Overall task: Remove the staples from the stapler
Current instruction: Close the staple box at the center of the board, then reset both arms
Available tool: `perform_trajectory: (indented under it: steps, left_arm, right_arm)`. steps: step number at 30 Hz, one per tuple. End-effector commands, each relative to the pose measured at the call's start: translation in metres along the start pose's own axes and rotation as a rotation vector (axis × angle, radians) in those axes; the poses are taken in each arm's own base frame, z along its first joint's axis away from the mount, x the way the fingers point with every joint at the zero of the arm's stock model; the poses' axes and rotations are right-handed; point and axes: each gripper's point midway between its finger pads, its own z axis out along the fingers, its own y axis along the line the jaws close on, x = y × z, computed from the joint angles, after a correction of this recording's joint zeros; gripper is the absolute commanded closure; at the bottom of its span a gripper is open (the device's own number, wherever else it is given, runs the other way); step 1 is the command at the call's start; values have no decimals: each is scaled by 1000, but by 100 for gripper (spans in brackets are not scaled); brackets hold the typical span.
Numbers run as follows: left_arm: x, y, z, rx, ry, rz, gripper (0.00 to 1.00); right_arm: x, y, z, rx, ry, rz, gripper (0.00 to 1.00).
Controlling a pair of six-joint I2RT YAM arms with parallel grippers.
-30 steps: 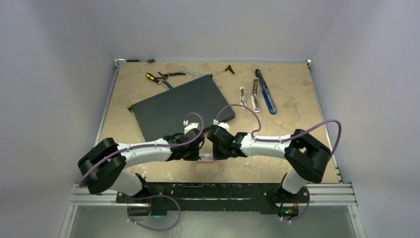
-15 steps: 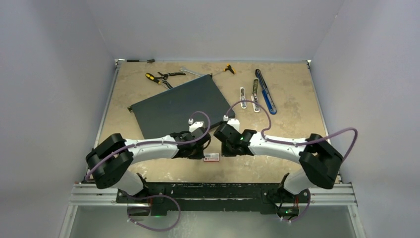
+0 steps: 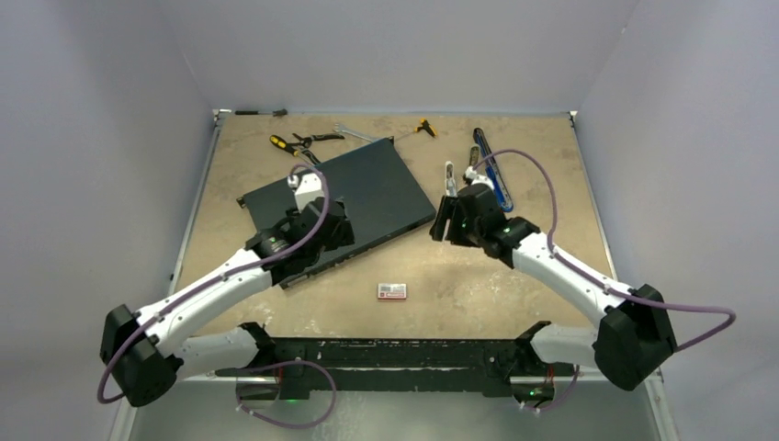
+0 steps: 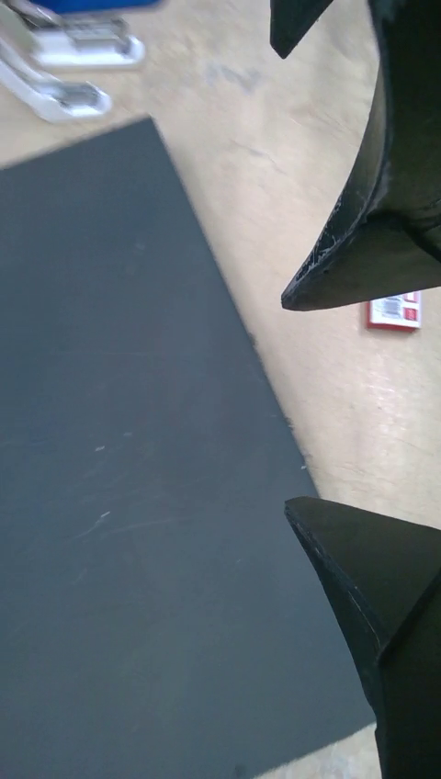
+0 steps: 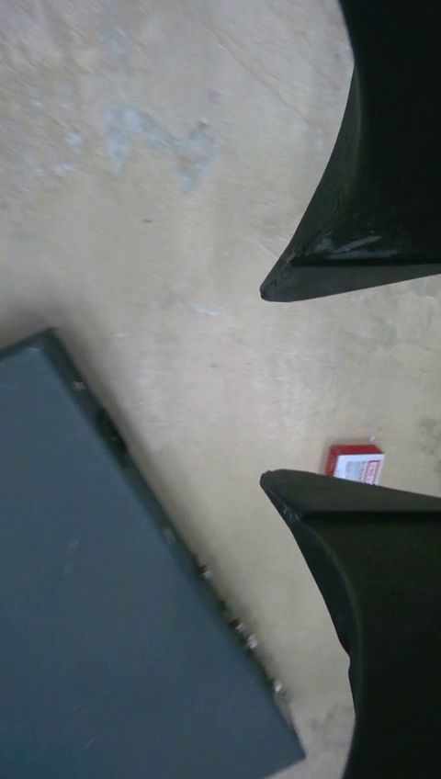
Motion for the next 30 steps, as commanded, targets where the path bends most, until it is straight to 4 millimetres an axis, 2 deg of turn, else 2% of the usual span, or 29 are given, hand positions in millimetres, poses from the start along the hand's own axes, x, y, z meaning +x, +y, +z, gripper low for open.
perform_trajectory:
  steps: [1,3,5,8,10,14,20,24,30]
  left_arm:
    - [-52,18,-18,-20,-145,-37,24]
    - [-56,28,-20,16,-141,-81,21]
    - [-57,38,-21,46,-119,-119,20]
    - [-59,55,-27,38,-126,-150,19]
    - [-62,59,-35,53,-157,-141,12]
    - [-63,72,-45,22,-194,-118,8]
    - [-57,75,-38,4,-178,-100,6]
    - [-56,78,-34,-13,-186,-98,6]
    - [-57,81,-37,-6,-217,-111,6]
  right_arm:
    - [-63,18,-17,-221,-108,-46,25]
    - [-81,4,-28,-246,-163,-23,15]
    - [-97,-21,-40,-245,-216,19,10]
    - [-103,-47,-60,-248,-282,53,2]
    - [-102,-56,-71,-231,-330,56,1]
    - [-103,-65,-94,-185,-431,74,1]
    - [-106,-74,-123,-138,-552,86,1]
    - [-111,-73,-135,-136,-601,60,1]
    - [-116,-75,-140,-123,-628,46,1]
